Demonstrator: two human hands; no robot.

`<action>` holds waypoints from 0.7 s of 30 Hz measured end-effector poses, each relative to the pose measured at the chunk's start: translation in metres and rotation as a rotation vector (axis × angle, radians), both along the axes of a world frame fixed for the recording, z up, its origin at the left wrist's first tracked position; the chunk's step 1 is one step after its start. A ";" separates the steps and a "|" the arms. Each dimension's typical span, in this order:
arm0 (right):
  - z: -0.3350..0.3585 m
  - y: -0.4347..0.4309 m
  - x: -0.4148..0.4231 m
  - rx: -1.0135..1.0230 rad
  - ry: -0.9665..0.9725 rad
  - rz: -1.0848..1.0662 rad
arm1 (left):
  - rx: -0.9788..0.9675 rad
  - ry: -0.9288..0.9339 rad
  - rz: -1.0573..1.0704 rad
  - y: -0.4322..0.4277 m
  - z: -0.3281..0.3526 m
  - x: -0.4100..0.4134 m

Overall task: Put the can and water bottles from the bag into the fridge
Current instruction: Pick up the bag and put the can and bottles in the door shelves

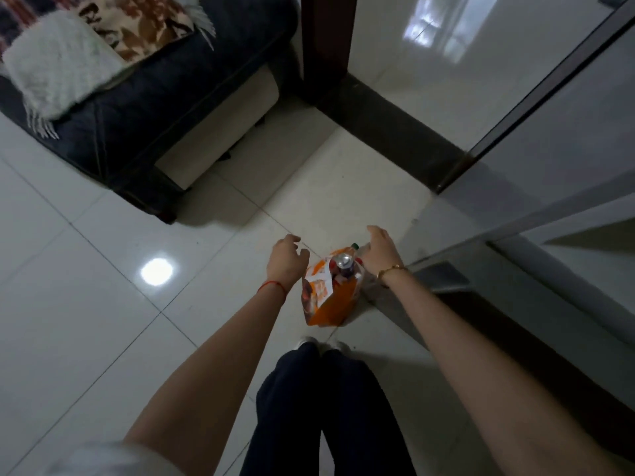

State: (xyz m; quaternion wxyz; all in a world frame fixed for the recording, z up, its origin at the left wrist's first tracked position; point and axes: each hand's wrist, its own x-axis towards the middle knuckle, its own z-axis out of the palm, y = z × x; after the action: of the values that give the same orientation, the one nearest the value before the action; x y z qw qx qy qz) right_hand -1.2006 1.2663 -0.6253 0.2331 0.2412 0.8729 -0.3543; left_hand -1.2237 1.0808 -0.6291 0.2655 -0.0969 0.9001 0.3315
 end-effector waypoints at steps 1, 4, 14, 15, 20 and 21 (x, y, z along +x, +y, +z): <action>-0.025 0.003 -0.008 0.016 -0.008 -0.024 | 0.003 -0.031 0.023 0.001 -0.023 -0.002; -0.105 0.012 -0.025 0.039 -0.032 -0.126 | 0.028 -0.142 0.125 0.001 -0.102 -0.007; -0.344 0.028 -0.024 0.176 -0.172 -0.187 | 0.370 -0.813 0.418 -0.003 -0.305 -0.007; -0.359 0.030 -0.023 0.182 -0.178 -0.178 | 0.399 -0.871 0.451 -0.003 -0.320 -0.008; -0.419 0.036 -0.022 0.176 -0.185 -0.161 | 0.559 -0.989 0.666 0.007 -0.381 -0.014; -0.425 0.036 -0.022 0.188 -0.201 -0.152 | 0.595 -0.984 0.698 0.010 -0.387 -0.015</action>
State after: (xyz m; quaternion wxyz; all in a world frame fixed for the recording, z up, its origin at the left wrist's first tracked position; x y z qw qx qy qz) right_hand -1.2230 1.3022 -1.0503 0.2682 0.3615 0.8538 -0.2618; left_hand -1.2387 1.0907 -1.0159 0.5375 -0.4448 0.4602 0.5490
